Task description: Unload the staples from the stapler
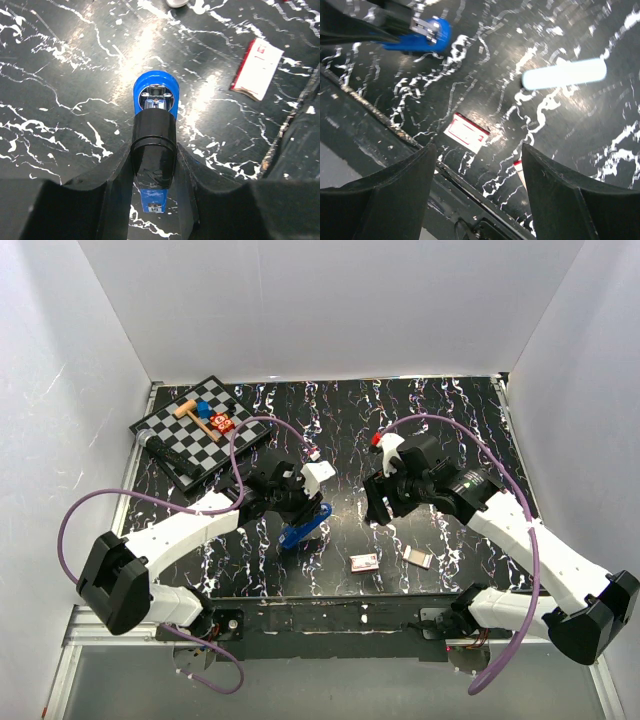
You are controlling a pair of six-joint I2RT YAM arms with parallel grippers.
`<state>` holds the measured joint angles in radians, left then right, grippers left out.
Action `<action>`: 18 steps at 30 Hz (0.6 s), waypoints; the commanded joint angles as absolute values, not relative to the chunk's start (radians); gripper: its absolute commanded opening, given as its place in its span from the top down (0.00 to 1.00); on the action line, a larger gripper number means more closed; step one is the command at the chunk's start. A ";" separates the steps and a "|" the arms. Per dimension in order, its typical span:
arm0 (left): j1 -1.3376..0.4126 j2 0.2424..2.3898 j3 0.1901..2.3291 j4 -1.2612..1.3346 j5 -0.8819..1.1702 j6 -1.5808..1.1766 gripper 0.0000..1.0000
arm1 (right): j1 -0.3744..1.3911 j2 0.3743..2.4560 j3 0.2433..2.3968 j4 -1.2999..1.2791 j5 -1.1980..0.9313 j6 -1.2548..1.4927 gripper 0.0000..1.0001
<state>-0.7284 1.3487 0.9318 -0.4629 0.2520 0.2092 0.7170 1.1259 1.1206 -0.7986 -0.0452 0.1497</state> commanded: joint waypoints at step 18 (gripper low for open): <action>-0.729 1.017 0.894 -0.347 0.790 0.195 1.00 | 0.881 1.135 1.380 -0.792 -0.399 -0.199 0.16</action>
<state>-0.7284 1.0813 0.9062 -0.4236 0.6548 0.2119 0.8738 1.1526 1.3079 -0.8143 -0.2916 -0.1436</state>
